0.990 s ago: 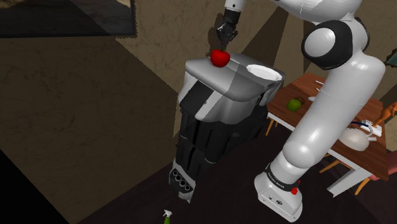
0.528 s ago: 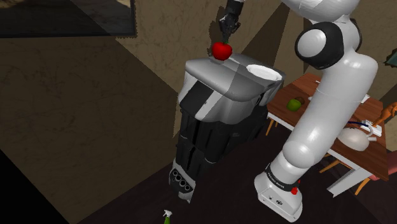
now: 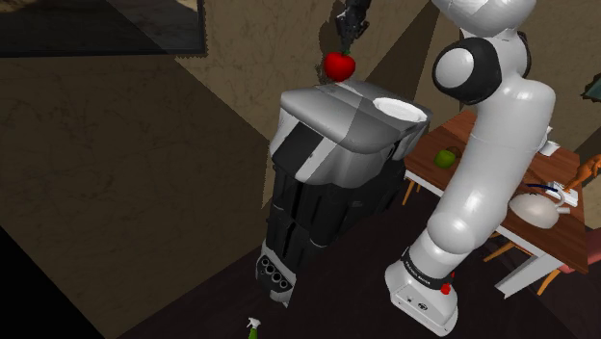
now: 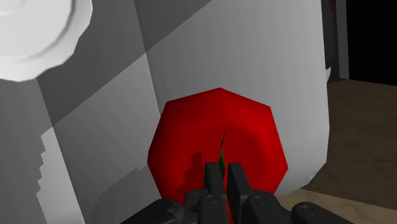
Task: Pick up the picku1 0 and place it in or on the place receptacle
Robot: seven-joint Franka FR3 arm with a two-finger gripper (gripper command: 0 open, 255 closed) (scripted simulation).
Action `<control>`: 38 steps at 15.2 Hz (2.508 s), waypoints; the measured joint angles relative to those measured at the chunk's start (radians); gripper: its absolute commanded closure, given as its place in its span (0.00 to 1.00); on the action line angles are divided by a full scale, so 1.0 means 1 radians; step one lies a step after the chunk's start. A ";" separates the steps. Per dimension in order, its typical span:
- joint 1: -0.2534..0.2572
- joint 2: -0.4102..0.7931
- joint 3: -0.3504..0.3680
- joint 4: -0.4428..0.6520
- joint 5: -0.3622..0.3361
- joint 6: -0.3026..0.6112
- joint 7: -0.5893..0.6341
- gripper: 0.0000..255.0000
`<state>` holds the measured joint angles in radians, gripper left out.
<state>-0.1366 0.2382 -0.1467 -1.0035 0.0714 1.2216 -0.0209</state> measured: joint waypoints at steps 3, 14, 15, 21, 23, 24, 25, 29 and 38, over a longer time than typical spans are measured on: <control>-0.033 -0.050 -0.021 -0.036 -0.004 -0.015 -0.054 1.00; -0.158 -0.184 -0.120 -0.134 -0.028 -0.058 -0.287 1.00; -0.172 -0.182 -0.132 -0.120 -0.027 -0.070 -0.313 1.00; -0.250 -0.195 -0.200 -0.100 -0.031 -0.107 -0.459 1.00; -0.252 -0.216 -0.203 -0.148 -0.040 -0.080 -0.469 1.00; -0.250 -0.233 -0.201 -0.189 -0.046 -0.056 -0.468 1.00; -0.249 -0.239 -0.200 -0.206 -0.048 -0.044 -0.467 1.00; -0.238 -0.295 -0.188 -0.339 -0.068 0.036 -0.452 1.00; -0.234 -0.369 -0.178 -0.548 -0.091 0.175 -0.439 1.00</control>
<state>-0.3704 -0.1306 -0.3246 -1.5515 -0.0192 1.3969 -0.4600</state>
